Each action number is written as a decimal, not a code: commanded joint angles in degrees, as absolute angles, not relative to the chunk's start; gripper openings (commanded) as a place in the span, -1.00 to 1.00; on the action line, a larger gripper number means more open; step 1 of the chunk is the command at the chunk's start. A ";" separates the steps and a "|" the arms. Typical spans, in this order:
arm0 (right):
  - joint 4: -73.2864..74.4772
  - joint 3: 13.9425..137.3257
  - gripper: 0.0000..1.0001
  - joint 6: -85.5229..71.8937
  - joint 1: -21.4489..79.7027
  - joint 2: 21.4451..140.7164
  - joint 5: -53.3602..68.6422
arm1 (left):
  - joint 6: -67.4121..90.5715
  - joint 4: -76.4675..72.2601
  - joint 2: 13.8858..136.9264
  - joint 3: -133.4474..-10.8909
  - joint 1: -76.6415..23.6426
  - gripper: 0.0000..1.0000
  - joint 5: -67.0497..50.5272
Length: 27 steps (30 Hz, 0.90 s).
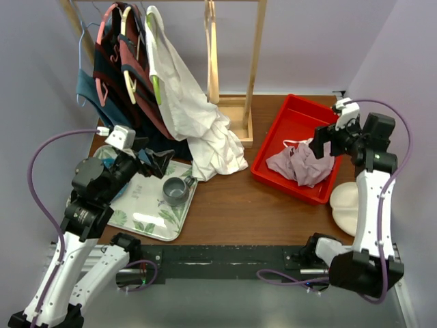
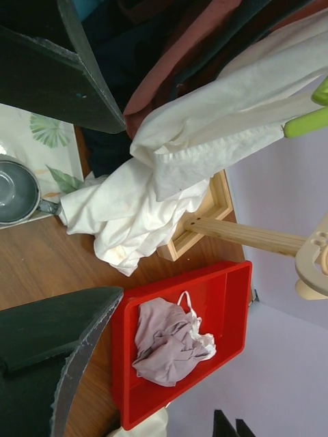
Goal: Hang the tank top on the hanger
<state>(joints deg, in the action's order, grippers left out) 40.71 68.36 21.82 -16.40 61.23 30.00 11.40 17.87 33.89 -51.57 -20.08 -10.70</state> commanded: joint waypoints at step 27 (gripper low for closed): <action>36.92 63.11 0.02 28.56 -1.76 81.39 7.39 | 13.18 15.65 34.10 -48.52 -20.48 0.99 -12.30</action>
